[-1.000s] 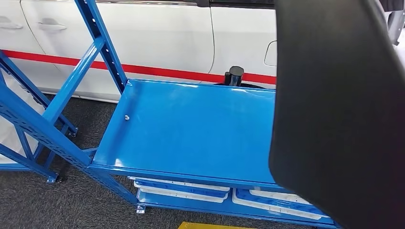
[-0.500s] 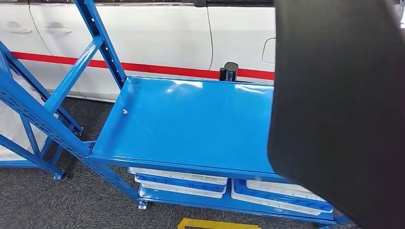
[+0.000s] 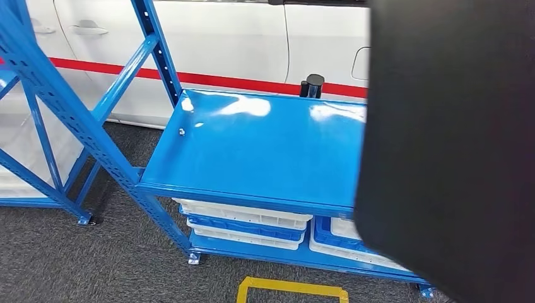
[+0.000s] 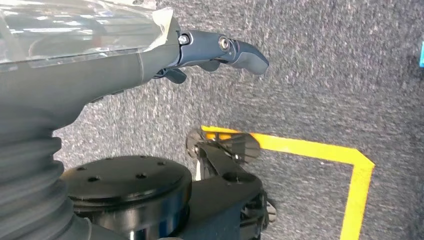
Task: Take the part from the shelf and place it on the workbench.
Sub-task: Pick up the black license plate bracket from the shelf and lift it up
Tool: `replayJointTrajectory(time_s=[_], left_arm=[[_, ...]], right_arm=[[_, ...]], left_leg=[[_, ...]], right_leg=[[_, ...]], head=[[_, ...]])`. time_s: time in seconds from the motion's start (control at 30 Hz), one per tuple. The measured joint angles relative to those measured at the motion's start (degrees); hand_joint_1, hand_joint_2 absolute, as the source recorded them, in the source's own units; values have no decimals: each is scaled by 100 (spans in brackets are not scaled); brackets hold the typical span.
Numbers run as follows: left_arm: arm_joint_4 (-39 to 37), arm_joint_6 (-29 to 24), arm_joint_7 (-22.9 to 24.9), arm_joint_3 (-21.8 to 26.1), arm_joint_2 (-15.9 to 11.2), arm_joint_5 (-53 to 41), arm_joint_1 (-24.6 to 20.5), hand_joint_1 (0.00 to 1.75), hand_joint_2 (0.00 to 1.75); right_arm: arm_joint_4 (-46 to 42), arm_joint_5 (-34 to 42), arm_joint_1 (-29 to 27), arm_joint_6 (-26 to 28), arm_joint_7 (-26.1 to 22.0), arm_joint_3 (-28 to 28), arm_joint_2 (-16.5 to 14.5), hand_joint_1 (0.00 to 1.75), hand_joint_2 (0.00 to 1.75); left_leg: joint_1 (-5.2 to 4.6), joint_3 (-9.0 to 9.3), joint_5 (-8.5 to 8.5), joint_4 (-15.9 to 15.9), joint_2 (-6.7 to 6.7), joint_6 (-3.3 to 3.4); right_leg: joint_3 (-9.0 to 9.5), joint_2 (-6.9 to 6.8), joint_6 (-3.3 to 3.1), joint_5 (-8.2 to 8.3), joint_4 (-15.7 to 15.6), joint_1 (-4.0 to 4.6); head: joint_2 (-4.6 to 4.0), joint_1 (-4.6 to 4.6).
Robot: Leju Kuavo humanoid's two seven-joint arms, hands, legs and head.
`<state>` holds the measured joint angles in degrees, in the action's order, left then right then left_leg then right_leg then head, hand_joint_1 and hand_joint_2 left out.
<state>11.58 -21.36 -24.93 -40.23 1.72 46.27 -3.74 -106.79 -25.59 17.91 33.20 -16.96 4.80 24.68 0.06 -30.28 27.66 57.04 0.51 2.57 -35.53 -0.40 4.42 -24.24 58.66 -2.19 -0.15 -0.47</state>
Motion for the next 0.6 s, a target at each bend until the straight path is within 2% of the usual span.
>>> replayJointTrajectory(time_s=[0.03,0.1,0.13,0.17,0.2,0.23,0.27,0.3,0.33,0.37,0.4,0.43,0.47,0.5,0.53,0.6], left_arm=[[0,13,3,1,-4,2,-1,0,175],[0,34,4,1,-8,3,-2,0,175],[0,39,4,1,-8,4,-1,0,175],[0,41,4,1,-8,3,-1,0,175],[0,42,5,1,-9,3,-1,0,175],[0,42,5,1,-9,2,-2,0,175],[0,42,7,2,-10,1,-3,0,175],[0,42,8,2,-10,0,-4,0,175],[0,42,12,2,-10,-2,-6,0,175],[0,42,16,2,-11,-3,-9,0,175],[0,43,22,2,-13,-3,-11,0,175],[0,44,29,1,-15,-4,-12,0,175],[0,45,33,1,-21,-4,-12,0,175],[0,46,40,1,-25,-4,-13,0,175],[0,46,49,1,-30,-4,-14,0,175],[0,47,67,1,-34,-4,-19,0,175]], right_arm=[[9,-9,4,5,-9,11,-3,175,175],[26,-23,14,13,-30,34,-20,175,175],[33,-28,14,16,-39,45,-31,175,175],[42,-32,12,19,-45,57,-43,175,175],[49,-36,10,20,-50,67,-55,175,175],[54,-39,11,21,-53,74,-65,175,175],[57,-42,17,22,-56,80,-73,175,175],[58,-45,31,24,-58,83,-80,175,175],[58,-49,41,27,-60,84,-85,175,175],[60,-51,52,34,-62,85,-89,175,175],[64,-54,57,41,-64,86,-93,175,175],[70,-56,55,48,-67,88,-100,175,175],[79,-59,58,52,-69,92,-110,175,175],[87,-62,58,54,-72,97,-121,175,175],[95,-61,59,56,-76,103,-131,175,175],[111,-53,59,61,-91,113,-148,175,175]], left_leg=[[0,-54,-73,-26,-13,61],[-18,-193,-195,-29,-29,135],[-36,-270,-252,-26,-33,148],[-52,-350,-309,-23,-35,154],[-64,-426,-365,-18,-35,154],[-70,-494,-416,-13,-35,147],[-73,-558,-464,-1,-33,133],[-82,-618,-506,19,-30,111],[-90,-663,-550,35,-28,84],[-99,-694,-594,48,-26,53],[-108,-713,-638,51,-24,25],[-110,-720,-683,42,-21,-1],[-104,-737,-694,47,-16,-26],[-96,-772,-614,101,-12,-55],[-83,-834,-426,258,-10,-92],[-41,-1035,151,918,-13,-172]], right_leg=[[-98,5,-36,-170,196,15],[-343,16,-147,-659,885,39],[-423,20,-164,-838,1245,48],[-438,22,-148,-923,1486,53],[-360,22,-108,-906,1535,54],[-177,22,-59,-811,1360,54],[103,22,-18,-697,996,53],[425,22,-7,-638,542,60],[679,27,-24,-616,160,81],[830,33,-57,-629,-109,102],[877,39,-98,-652,-225,127],[840,42,-136,-631,-231,137],[802,35,-175,-595,-235,105],[776,28,-227,-548,-236,79],[740,19,-282,-493,-242,51],[639,7,-352,-378,-241,42]], head=[[0,13],[0,46],[0,54],[0,56],[0,57],[0,56],[0,58],[0,59],[0,51],[0,50],[0,44],[0,36],[0,39],[0,30],[0,18],[0,-5]])
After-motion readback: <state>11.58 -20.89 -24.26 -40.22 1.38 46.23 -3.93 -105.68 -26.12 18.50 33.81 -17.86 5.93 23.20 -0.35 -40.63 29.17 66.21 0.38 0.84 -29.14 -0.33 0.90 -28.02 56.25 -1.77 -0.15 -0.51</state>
